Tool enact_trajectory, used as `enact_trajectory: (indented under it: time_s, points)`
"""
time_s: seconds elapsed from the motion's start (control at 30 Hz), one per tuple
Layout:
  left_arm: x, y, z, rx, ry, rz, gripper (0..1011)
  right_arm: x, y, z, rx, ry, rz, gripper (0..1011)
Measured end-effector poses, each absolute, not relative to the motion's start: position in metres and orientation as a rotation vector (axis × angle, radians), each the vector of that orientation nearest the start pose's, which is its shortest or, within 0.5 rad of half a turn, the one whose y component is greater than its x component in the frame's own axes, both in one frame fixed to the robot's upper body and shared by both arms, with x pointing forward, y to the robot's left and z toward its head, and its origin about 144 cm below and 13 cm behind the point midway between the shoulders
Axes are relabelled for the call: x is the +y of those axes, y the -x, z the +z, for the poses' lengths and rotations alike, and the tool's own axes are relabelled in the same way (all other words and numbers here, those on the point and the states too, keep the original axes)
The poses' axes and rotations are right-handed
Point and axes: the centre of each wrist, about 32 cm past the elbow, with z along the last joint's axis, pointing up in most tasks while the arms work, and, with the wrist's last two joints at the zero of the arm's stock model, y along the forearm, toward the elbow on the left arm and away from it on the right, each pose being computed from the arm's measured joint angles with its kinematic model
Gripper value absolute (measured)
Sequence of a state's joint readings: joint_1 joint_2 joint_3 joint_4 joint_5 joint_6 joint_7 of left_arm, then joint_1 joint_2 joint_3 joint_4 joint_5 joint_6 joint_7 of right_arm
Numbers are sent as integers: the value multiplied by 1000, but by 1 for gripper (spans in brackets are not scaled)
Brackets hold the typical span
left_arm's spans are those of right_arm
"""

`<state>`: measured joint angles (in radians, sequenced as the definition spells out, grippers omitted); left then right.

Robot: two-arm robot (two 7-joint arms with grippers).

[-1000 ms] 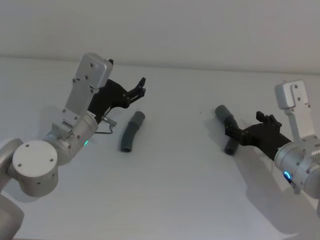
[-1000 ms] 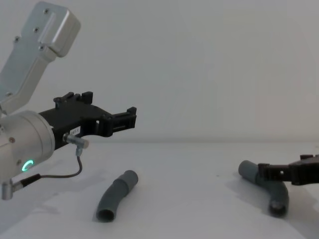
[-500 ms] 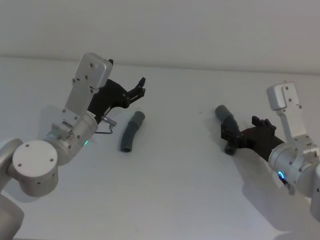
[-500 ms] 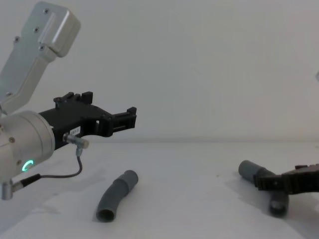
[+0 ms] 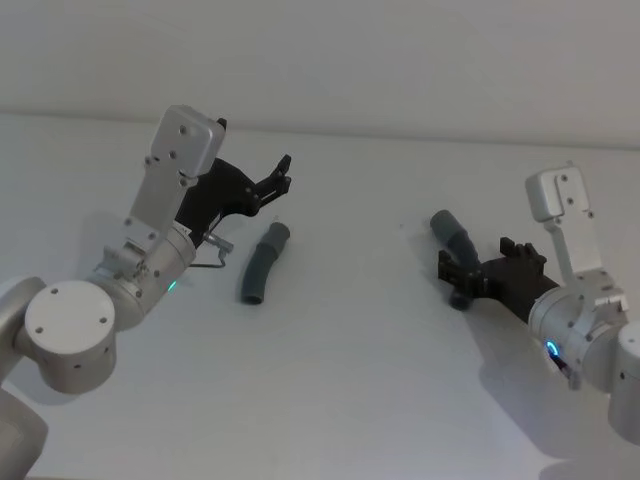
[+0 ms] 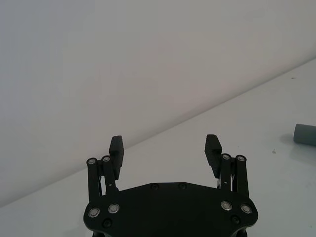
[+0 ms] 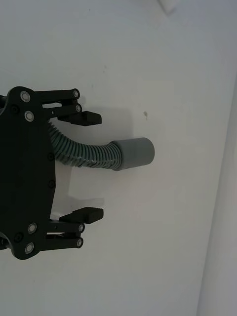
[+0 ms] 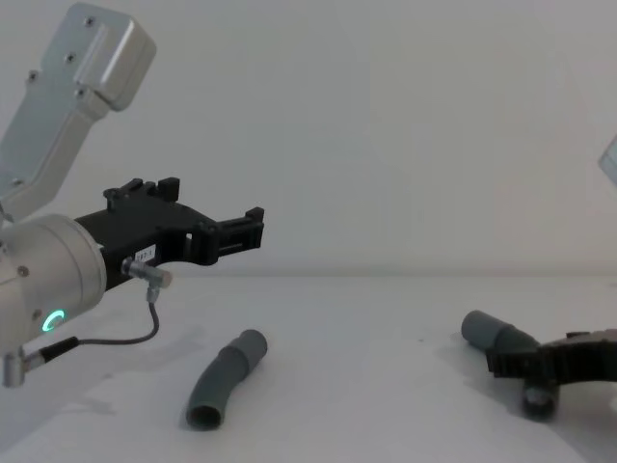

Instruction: Use both hands to pick up one end of the pipe from the table, align the ends, and insert them.

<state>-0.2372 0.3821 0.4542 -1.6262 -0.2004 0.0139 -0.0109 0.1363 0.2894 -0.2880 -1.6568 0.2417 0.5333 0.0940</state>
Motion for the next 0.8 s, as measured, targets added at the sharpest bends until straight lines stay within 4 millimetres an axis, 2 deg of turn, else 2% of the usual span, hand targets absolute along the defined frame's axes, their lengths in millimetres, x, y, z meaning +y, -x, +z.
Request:
enact_trajectory:
  time_s: [0.2,0.23,0.33,0.8]
  points:
    - [198,-492,1204,-268,-61,1124,1000,-215,-482,1194,213,379,-1187,963]
    - [198,-492,1204,-268,-61,1124,1000,-215,-483,1194,214,379,-1187,918]
    - [198,-492,1204,-268,-61,1124,1000,-215,-483,1194,215,379,-1188,874]
    - [198,-492,1204,-268,-61,1124,1000,-214,-484,1194,217,378,-1192,445]
